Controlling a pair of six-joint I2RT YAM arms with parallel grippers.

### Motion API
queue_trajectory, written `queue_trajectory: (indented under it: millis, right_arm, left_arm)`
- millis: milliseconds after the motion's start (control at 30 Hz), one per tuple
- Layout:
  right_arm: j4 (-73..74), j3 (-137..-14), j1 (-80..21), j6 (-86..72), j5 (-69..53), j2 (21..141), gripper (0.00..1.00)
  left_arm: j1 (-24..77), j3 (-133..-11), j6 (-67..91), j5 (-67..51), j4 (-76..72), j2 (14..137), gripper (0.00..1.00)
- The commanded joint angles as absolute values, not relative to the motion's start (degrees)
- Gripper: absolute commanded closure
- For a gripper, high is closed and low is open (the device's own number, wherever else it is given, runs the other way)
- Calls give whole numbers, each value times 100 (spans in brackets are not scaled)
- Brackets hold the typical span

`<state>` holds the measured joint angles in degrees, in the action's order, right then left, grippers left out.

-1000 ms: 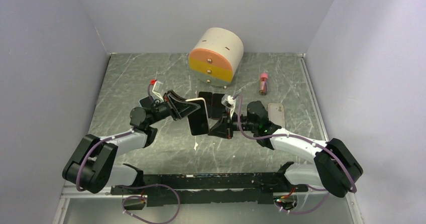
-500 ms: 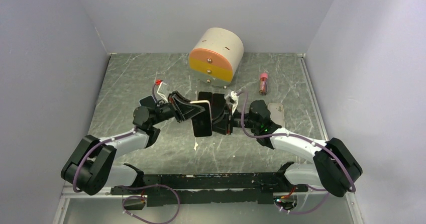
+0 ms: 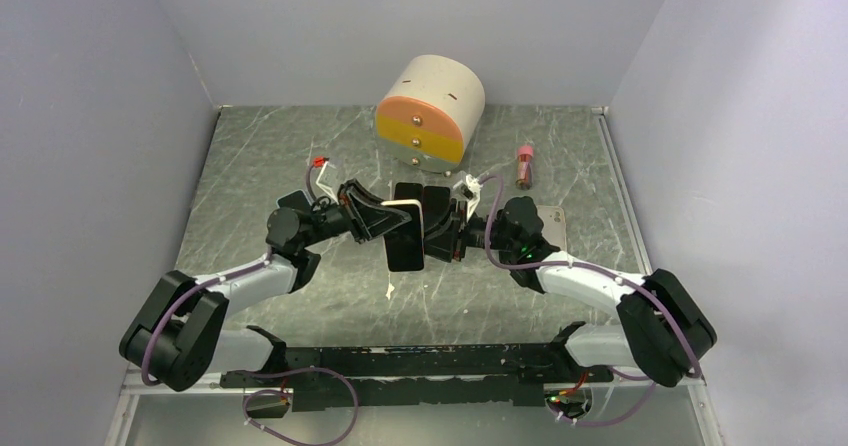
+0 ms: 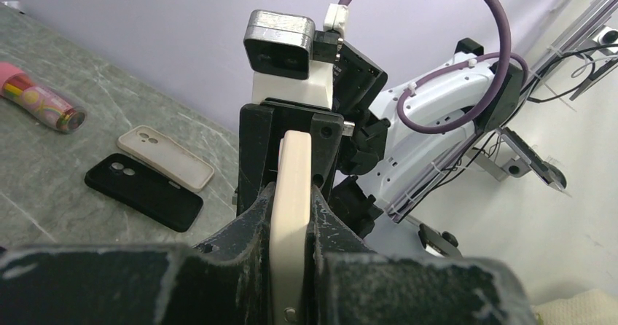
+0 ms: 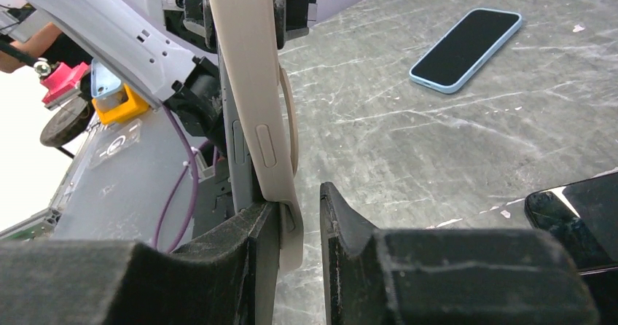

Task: Take the phone out of the phone case
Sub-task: Remove the phone case from the phone.

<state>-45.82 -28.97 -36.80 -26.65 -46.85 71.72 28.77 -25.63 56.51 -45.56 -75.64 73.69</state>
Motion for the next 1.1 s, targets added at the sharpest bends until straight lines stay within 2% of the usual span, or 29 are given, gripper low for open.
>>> queue_trajectory:
  millis: [0, 200, 333, 400, 433, 567, 800, 900, 1067]
  right_arm:
    - [-7104, -3788, -3665, -2827, -4497, 7058, 72]
    - [-7163, -3739, -3665, -2833, -4530, 7093, 74]
    - [-6972, -3655, -3661, -2751, -4452, 7063, 88]
    - [-6778, -3574, -3665, -2682, -4395, 7023, 99]
    - [-6701, -3512, -3665, -2658, -4375, 7002, 100]
    - [-6447, -3195, -3665, -2710, -4295, 6987, 100]
    - [-6291, -2797, -3685, -3034, -4260, 7123, 100]
    - [-6167, -2686, -3708, -3059, -4092, 7254, 100]
    - [-5455, -2601, -3783, -3056, -3513, 7390, 100]
  left_arm:
    - [3203, -2411, 5524, -5555, -6135, 7676, 97]
    - [3204, -2371, 5451, -5377, -5999, 7927, 97]
    - [3199, -2418, 5090, -5083, -5294, 7868, 97]
    - [3204, -2490, 4765, -4852, -4669, 7717, 90]
    - [3200, -2533, 4611, -4694, -4299, 7630, 86]
    - [3200, -2659, 4125, -3999, -3108, 7324, 70]
    - [3207, -2700, 4120, -3779, -3020, 7772, 58]
    - [3202, -2685, 4225, -3699, -3121, 7965, 50]
    - [3205, -2810, 4018, -2964, -2107, 7743, 39]
